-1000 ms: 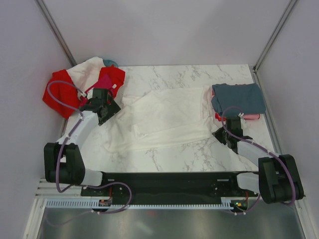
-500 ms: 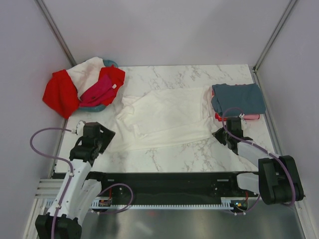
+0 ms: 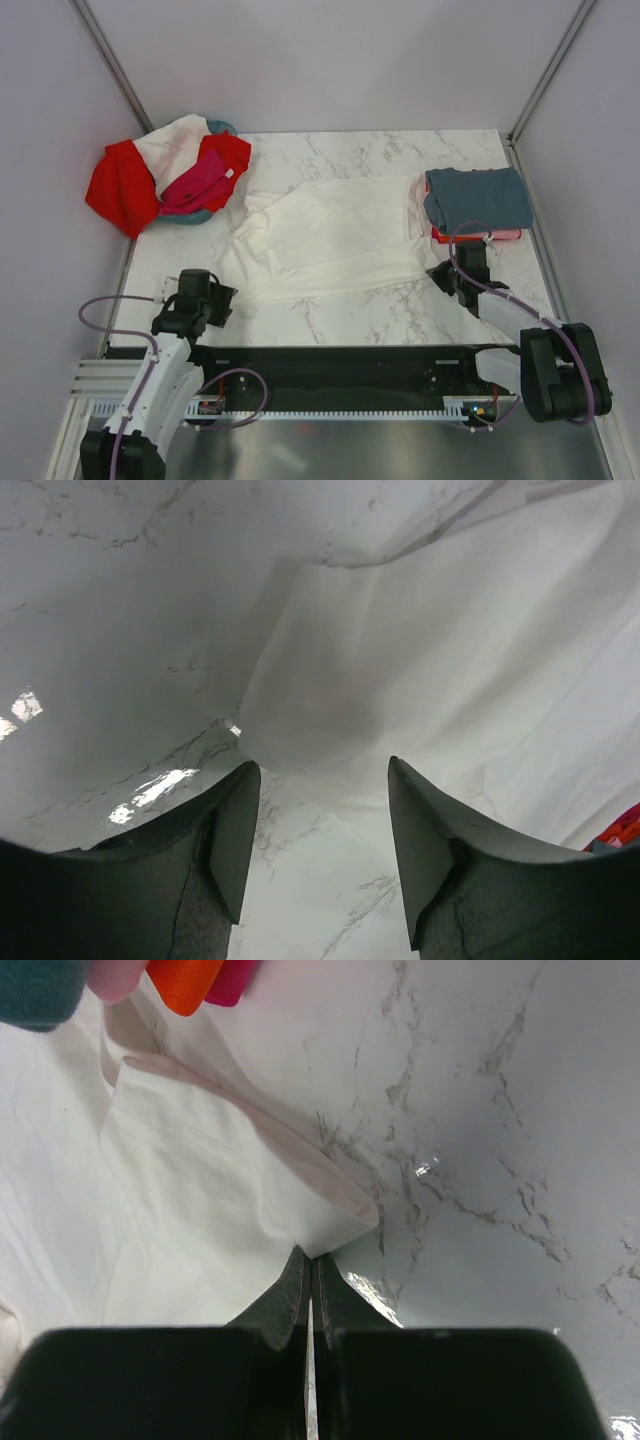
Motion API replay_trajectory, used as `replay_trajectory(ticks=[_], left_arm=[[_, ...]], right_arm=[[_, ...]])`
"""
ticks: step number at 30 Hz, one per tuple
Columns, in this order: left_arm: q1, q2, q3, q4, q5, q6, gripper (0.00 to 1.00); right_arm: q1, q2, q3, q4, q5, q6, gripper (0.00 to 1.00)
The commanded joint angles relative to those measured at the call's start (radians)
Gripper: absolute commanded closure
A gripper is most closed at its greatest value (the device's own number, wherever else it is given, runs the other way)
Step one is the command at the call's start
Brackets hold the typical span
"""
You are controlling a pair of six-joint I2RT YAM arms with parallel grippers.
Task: Fold and stack the t-shirts
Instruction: Fold the tshirt
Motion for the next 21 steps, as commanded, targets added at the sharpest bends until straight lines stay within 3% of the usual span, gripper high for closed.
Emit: replay_trajectory(ticks=[1, 5, 8, 11, 12, 15, 17, 21], left_arm=[[-0.001, -0.034, -0.047, 0.053, -0.039, -0.125, 0.40], [-0.001, -0.046, -0.099, 0.108, -0.064, -0.189, 0.44], [-0.001, -0.039, -0.148, 0.200, -0.061, -0.212, 0.55], [0.000, -0.008, -0.153, 0.221, -0.090, -0.212, 0.70], [0.001, 0.000, -0.132, 0.220, -0.097, -0.197, 0.80], [-0.001, -0.005, -0.087, 0.197, -0.117, -0.114, 0.92], [-0.001, -0.009, -0.038, 0.157, -0.140, -0.091, 0.97], [-0.001, 0.021, 0.060, 0.116, -0.160, -0.045, 0.98]], right_arm=[[-0.002, 0.004, -0.032, -0.076, 0.009, -0.003, 1.00], [-0.002, 0.002, -0.030, -0.080, 0.009, -0.006, 1.00], [-0.003, -0.002, -0.032, -0.082, 0.011, -0.003, 1.00], [-0.003, -0.009, -0.032, -0.086, 0.006, 0.005, 1.00], [-0.003, -0.018, -0.030, -0.089, 0.008, 0.005, 1.00], [-0.003, -0.054, -0.018, -0.122, 0.014, 0.005, 1.00], [-0.003, -0.081, -0.003, -0.154, 0.024, 0.009, 1.00], [-0.003, -0.177, 0.060, -0.217, 0.024, 0.014, 1.00]])
